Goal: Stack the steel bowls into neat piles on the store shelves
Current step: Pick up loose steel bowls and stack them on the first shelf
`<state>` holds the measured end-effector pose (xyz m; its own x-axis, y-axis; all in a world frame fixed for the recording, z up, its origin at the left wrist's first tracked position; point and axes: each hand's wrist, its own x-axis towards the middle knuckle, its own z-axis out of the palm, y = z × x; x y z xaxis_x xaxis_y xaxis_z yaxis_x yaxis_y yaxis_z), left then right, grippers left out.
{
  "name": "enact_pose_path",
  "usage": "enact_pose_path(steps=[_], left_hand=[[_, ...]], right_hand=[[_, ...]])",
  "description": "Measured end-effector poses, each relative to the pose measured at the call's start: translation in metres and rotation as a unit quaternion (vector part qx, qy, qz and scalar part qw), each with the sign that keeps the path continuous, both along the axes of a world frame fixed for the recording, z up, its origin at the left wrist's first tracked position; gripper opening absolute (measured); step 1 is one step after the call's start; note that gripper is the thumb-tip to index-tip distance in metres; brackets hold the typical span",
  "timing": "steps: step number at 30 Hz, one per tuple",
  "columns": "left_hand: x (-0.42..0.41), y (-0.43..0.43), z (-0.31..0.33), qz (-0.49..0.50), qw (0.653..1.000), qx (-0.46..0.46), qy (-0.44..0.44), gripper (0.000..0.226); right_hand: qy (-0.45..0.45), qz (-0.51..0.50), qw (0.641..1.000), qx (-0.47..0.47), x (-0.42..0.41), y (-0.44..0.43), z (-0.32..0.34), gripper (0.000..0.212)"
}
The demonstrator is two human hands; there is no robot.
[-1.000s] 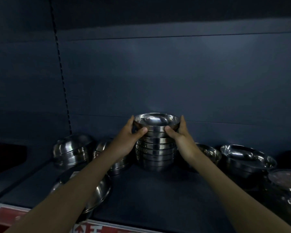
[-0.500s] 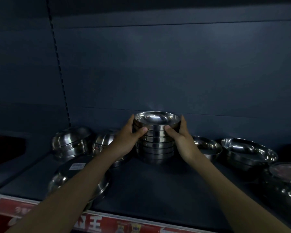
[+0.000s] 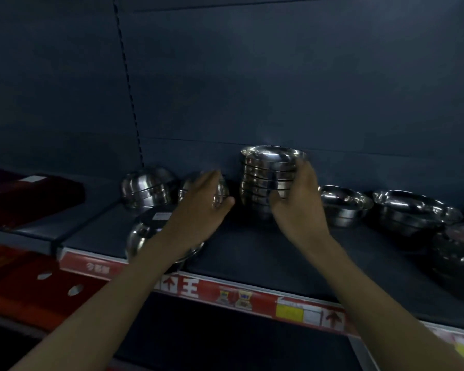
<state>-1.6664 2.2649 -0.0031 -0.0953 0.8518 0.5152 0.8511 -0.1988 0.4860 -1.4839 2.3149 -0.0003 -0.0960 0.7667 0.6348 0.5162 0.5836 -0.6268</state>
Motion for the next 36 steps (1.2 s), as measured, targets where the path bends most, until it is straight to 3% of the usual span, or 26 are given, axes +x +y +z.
enact_pose_path(steps=[3, 6, 9, 13, 18, 22, 26, 29, 36], left_hand=[[-0.026, -0.038, -0.018, 0.039, 0.996, 0.064, -0.037, 0.047], [-0.052, -0.068, -0.038, 0.130, 0.984, 0.083, -0.086, 0.042], [-0.073, -0.089, -0.055, 0.159, 0.975, 0.092, -0.123, 0.032], [-0.088, -0.100, -0.060, 0.164, 0.961, 0.037, -0.221, 0.034], [-0.108, -0.103, -0.072, 0.139, 0.963, -0.049, -0.224, 0.023], [-0.118, -0.101, -0.081, 0.134, 0.963, -0.083, -0.219, 0.037], [-0.118, -0.099, -0.085, 0.122, 0.960, -0.077, -0.238, 0.041], [-0.113, -0.101, -0.085, 0.114, 0.959, -0.071, -0.249, 0.039], [-0.086, -0.110, -0.066, 0.064, 0.961, -0.016, -0.267, 0.017]], right_hand=[[-0.007, 0.027, 1.000, 0.006, -0.021, -0.021, -0.017, 0.056], [-0.045, 0.025, 0.998, 0.023, -0.044, -0.031, -0.036, 0.050], [-0.043, 0.066, 0.997, -0.023, -0.067, -0.037, -0.046, 0.043], [-0.071, 0.137, 0.984, -0.083, -0.084, -0.044, -0.058, 0.045], [-0.130, 0.177, 0.965, -0.142, -0.085, -0.039, -0.063, 0.051], [-0.197, 0.156, 0.956, -0.151, -0.087, -0.038, -0.064, 0.042], [-0.296, 0.163, 0.931, -0.136, -0.086, -0.040, -0.065, 0.053], [-0.243, 0.182, 0.941, -0.150, -0.085, -0.041, -0.062, 0.034], [-0.094, 0.230, 0.955, -0.161, -0.069, -0.052, -0.054, 0.026]])
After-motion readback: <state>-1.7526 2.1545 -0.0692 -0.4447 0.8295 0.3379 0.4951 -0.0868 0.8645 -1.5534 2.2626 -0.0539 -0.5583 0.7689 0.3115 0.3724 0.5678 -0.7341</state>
